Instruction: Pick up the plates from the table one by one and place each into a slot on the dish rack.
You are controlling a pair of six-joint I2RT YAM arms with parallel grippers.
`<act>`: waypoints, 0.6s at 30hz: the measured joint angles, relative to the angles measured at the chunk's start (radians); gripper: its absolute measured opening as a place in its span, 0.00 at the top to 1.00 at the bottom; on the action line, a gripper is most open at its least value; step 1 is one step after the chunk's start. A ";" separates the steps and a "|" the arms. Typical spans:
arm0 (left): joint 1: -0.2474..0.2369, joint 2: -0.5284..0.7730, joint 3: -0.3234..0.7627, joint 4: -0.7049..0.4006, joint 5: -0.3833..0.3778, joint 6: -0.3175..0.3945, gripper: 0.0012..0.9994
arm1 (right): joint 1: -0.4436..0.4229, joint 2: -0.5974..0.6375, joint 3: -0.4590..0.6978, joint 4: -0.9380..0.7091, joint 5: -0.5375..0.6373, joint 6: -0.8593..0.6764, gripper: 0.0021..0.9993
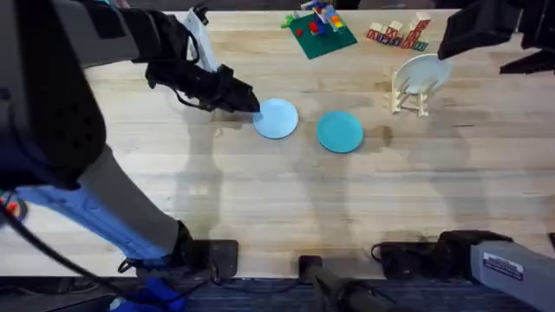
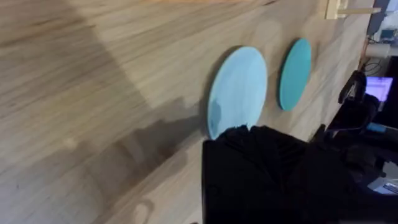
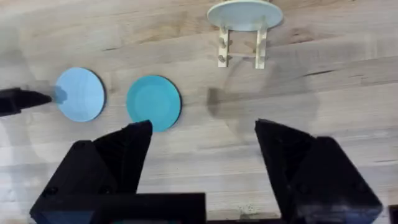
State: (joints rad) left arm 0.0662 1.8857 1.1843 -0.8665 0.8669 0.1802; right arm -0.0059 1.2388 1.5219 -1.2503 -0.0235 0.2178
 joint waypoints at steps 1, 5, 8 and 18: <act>0.000 0.013 0.000 0.001 0.000 0.000 0.96 | 0.000 0.000 0.000 0.000 0.000 0.000 0.00; 0.000 0.065 -0.002 0.008 0.000 0.005 0.96 | 0.000 0.000 0.000 0.000 0.000 0.007 0.00; 0.000 0.103 -0.002 0.007 0.012 0.009 0.96 | 0.000 0.000 0.000 0.000 0.000 0.011 0.00; 0.004 0.174 0.000 0.011 0.110 0.015 0.96 | 0.000 0.000 0.000 0.000 0.000 0.023 0.00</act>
State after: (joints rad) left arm 0.0700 2.0598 1.1847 -0.8555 0.9768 0.1951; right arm -0.0059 1.2388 1.5219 -1.2503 -0.0238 0.2409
